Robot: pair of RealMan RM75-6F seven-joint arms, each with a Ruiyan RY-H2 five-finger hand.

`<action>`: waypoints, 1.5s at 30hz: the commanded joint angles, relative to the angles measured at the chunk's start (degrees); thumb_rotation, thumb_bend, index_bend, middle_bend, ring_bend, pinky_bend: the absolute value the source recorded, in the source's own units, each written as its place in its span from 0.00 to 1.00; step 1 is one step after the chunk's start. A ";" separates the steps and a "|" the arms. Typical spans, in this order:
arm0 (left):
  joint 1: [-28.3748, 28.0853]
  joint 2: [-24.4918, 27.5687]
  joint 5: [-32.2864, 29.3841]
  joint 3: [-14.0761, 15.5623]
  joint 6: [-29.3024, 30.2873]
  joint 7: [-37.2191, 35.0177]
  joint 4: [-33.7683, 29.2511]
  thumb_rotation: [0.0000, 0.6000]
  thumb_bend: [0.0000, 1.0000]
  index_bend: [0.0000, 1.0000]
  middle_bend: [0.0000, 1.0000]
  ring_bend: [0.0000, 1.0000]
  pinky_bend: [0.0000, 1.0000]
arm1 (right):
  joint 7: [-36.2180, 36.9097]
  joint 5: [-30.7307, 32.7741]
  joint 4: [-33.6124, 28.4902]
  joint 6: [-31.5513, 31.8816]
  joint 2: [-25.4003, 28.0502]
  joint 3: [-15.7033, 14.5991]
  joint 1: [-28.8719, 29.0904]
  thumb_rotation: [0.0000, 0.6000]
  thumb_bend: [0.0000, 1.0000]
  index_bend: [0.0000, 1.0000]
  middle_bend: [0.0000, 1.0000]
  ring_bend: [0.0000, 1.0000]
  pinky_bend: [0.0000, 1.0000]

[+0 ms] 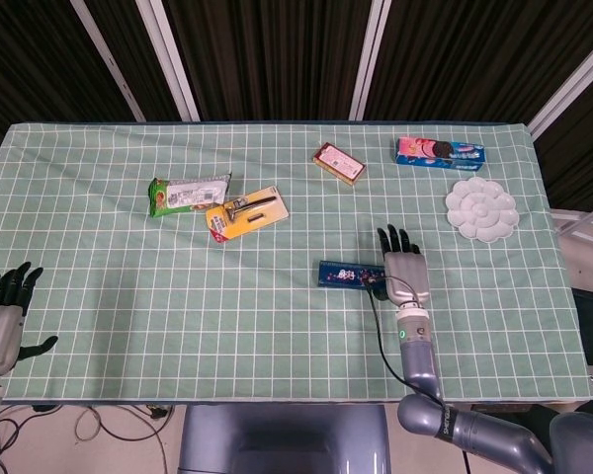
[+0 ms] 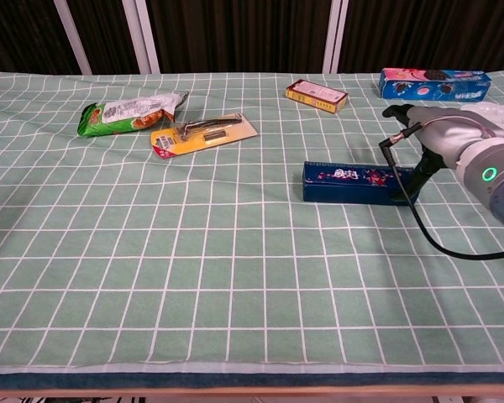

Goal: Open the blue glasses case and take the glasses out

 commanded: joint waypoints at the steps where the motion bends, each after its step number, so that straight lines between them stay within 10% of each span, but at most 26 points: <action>1: 0.01 0.04 -0.07 -0.02 -0.02 -0.13 -0.08 1.00 0.01 0.00 0.00 0.00 0.00 | -0.29 0.48 -0.45 0.05 0.17 -0.13 0.32 1.00 0.08 0.00 0.00 0.00 0.23; 45: -0.15 0.89 0.39 0.30 -0.72 -3.37 -0.67 1.00 0.01 0.00 0.00 0.00 0.00 | -9.39 15.20 -11.12 0.39 0.16 0.26 10.65 1.00 0.46 0.19 0.03 0.00 0.23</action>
